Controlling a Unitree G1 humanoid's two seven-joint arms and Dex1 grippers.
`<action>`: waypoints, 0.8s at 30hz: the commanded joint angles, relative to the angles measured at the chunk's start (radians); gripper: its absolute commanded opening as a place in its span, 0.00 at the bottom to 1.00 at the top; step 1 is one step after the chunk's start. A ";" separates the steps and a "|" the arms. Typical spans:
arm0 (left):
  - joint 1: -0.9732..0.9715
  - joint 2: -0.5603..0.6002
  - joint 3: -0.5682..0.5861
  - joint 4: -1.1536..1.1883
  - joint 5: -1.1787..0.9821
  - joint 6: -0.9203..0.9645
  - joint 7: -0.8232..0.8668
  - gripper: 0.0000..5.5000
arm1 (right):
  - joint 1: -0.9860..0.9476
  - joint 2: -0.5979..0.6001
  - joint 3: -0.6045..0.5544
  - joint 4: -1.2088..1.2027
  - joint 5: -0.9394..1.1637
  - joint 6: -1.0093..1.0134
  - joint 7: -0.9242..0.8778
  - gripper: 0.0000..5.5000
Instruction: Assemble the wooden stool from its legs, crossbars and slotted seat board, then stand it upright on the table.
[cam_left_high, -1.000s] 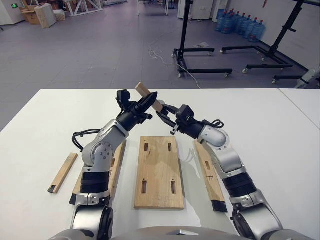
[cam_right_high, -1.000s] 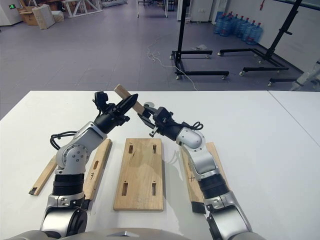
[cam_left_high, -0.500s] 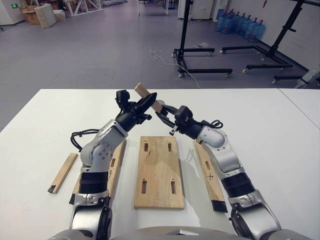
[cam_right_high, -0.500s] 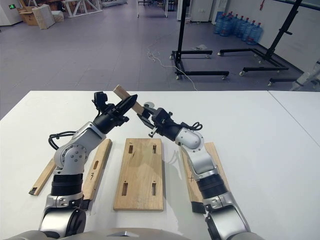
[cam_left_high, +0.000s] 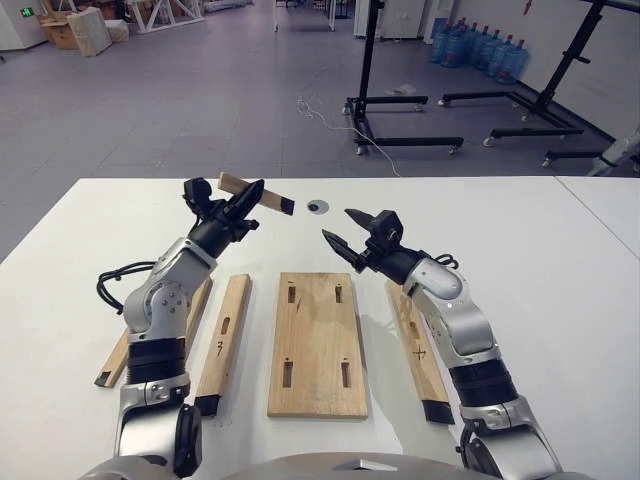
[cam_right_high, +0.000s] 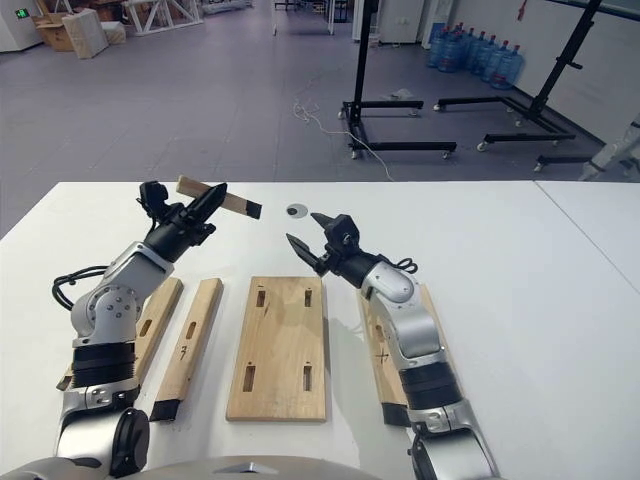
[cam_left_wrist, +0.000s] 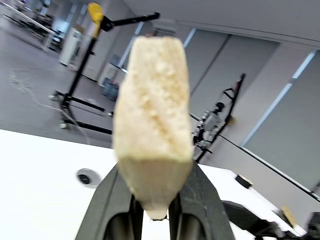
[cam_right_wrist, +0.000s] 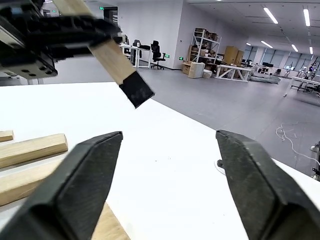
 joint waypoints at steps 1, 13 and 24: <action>-0.023 0.029 -0.009 0.008 0.034 -0.007 -0.002 0.07 | -0.021 -0.015 -0.023 0.012 -0.006 0.006 -0.023 0.77; 0.426 0.314 0.235 -0.538 -0.047 0.384 0.169 0.07 | -0.009 0.041 -0.136 0.013 -0.031 0.021 -0.286 0.78; 0.512 0.365 0.244 -0.684 -0.145 0.558 0.276 0.07 | -0.041 0.089 -0.229 0.030 -0.077 -0.065 -0.517 0.78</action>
